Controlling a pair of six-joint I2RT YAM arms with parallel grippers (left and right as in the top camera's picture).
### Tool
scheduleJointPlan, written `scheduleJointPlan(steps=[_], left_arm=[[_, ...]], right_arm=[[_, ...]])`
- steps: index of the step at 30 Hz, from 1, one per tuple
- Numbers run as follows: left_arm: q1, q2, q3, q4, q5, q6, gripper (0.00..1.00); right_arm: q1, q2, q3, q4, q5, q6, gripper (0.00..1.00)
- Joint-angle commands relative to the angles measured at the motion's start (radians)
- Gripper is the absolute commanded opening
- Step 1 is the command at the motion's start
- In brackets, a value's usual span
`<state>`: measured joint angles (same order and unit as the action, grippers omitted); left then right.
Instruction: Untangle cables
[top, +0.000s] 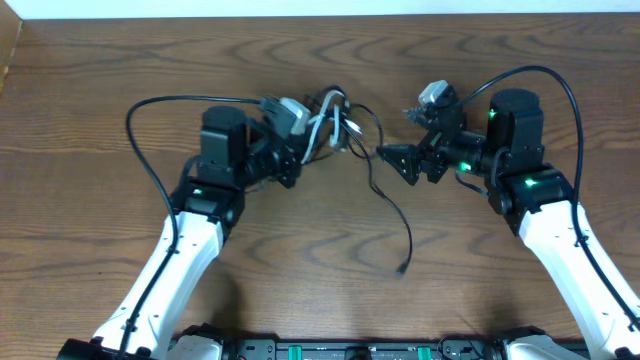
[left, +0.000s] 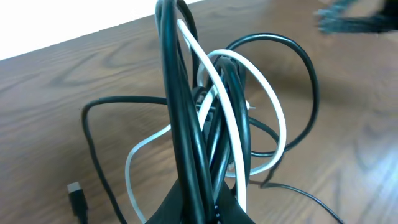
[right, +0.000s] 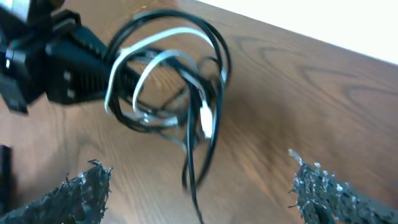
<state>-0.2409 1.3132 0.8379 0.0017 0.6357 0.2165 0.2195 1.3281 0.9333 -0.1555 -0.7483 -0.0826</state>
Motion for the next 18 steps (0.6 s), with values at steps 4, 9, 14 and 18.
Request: scheduleJointPlan(steps=[4,9,14,18], left_arm=[[-0.073,-0.007,0.01,0.028,0.041,0.131,0.08],[-0.075,-0.007,0.01,0.037,0.041,0.13,0.08],[-0.075,-0.007,0.01,0.036,0.025,0.13,0.08],[-0.075,-0.007,0.01,0.01,-0.04,0.13,0.08]], right_arm=[[0.041,-0.006,0.0,0.005,0.012,0.066,0.73],[0.041,-0.006,0.0,0.002,0.088,0.067,0.01],[0.041,-0.006,0.0,0.003,0.084,0.068,0.01],[0.028,-0.029,0.0,0.061,0.046,0.109,0.01]])
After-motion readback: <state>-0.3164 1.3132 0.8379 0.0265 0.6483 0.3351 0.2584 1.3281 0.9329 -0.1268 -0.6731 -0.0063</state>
